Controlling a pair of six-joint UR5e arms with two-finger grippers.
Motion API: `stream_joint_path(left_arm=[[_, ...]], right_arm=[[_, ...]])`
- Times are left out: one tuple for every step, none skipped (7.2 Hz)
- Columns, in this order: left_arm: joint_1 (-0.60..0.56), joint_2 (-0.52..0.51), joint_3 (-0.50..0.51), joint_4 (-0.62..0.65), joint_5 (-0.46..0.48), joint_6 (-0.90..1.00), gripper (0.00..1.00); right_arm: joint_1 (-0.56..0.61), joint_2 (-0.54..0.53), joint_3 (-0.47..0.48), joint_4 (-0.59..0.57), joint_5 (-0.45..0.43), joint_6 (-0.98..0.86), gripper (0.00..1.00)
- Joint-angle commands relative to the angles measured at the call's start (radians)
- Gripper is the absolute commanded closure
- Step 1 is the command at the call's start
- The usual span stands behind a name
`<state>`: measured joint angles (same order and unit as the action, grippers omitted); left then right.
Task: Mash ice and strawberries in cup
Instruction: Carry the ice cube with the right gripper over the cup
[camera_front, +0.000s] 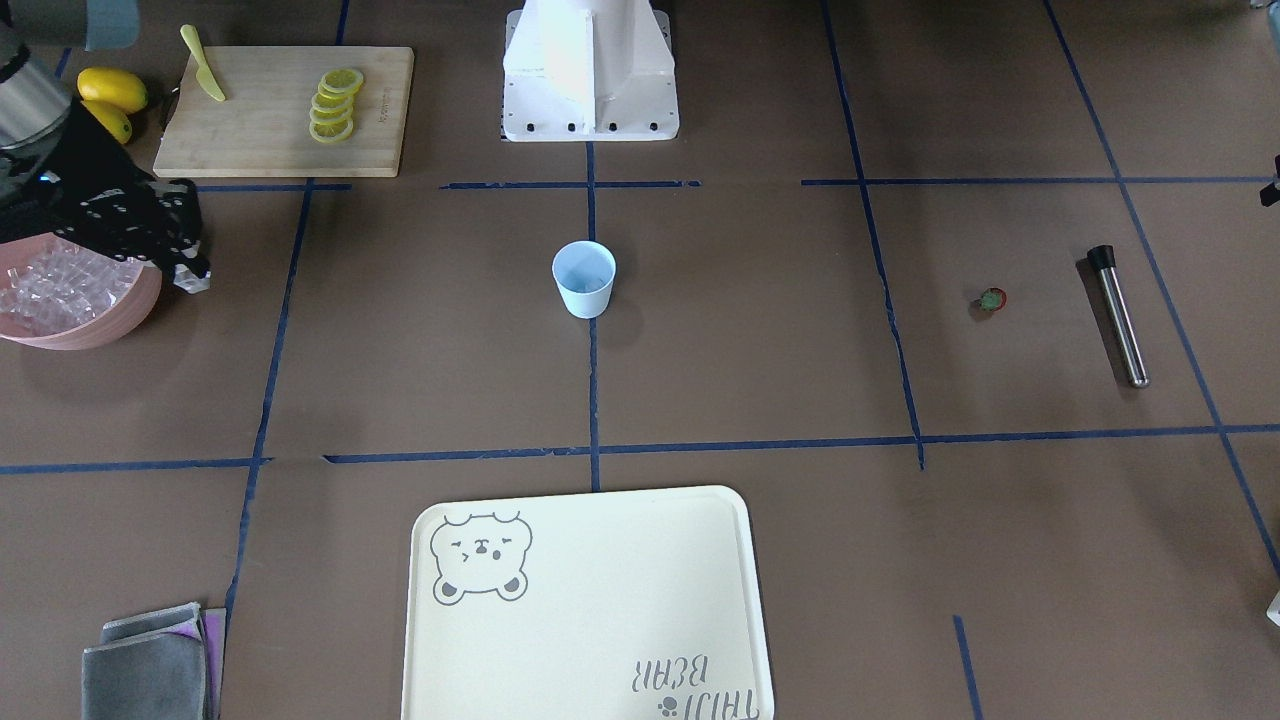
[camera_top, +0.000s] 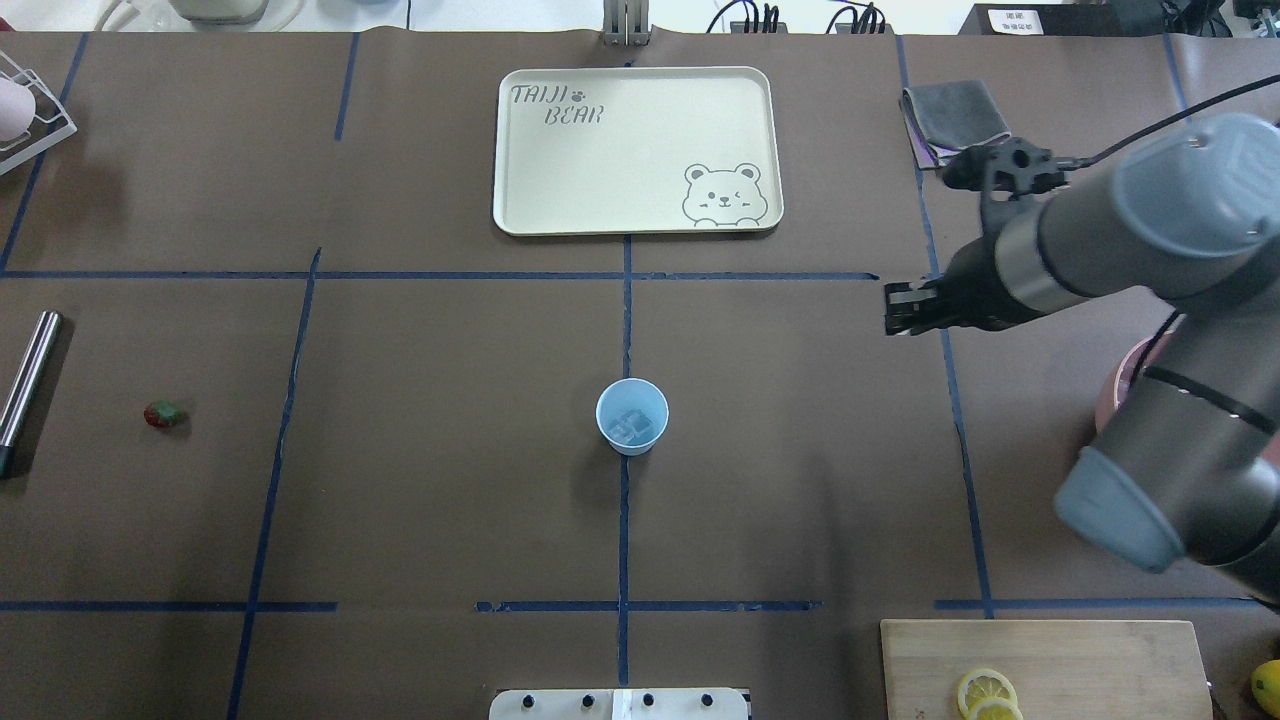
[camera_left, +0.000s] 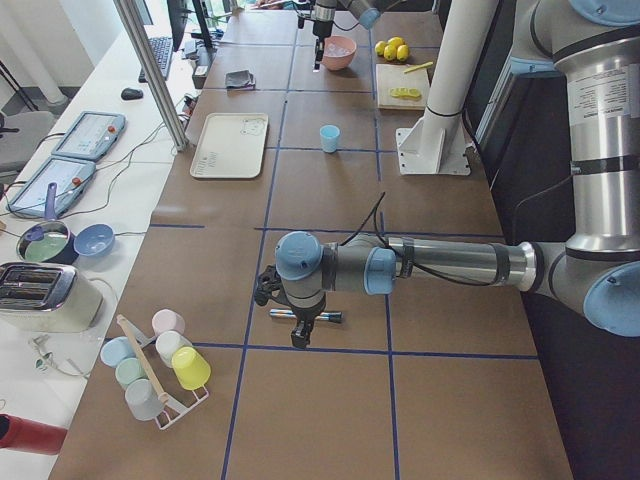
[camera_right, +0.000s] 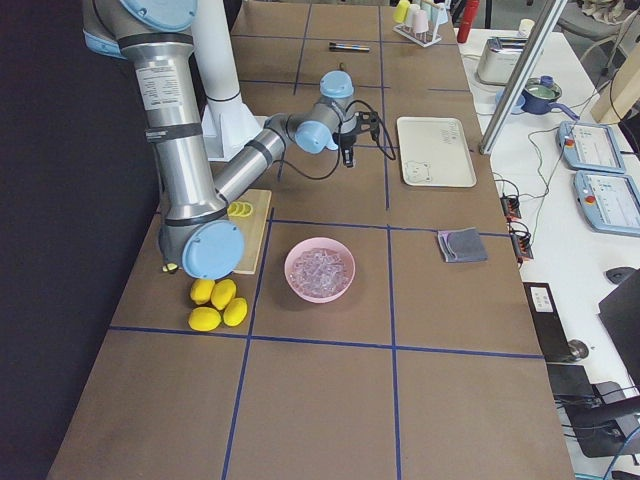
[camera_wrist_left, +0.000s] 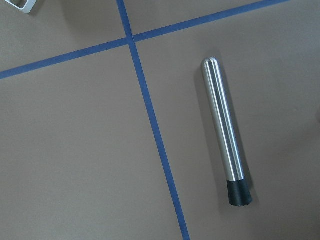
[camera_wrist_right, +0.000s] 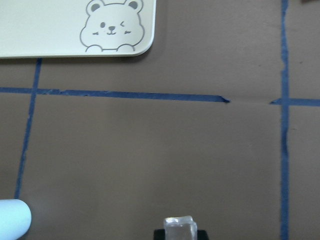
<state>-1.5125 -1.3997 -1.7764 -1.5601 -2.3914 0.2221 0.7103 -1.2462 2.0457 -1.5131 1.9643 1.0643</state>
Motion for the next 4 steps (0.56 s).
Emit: stream_joint_path(left_arm=[[0.0, -0.002, 0.0, 0.0, 0.0, 0.0, 0.0], [0.002, -0.002, 0.002, 0.002, 0.0, 0.0, 0.0], [0.002, -0.002, 0.002, 0.002, 0.0, 0.0, 0.0], [0.002, -0.002, 0.003, 0.002, 0.0, 0.0, 0.0]], right_arm=[[-0.167, 0.262, -0.085, -0.215, -0.16, 0.15, 0.97], [-0.213, 0.36, -0.167, -0.216, -0.203, 0.217, 0.97], [-0.248, 0.434, -0.238, -0.216, -0.228, 0.274, 0.97], [-0.267, 0.468, -0.28, -0.216, -0.252, 0.292, 0.97]])
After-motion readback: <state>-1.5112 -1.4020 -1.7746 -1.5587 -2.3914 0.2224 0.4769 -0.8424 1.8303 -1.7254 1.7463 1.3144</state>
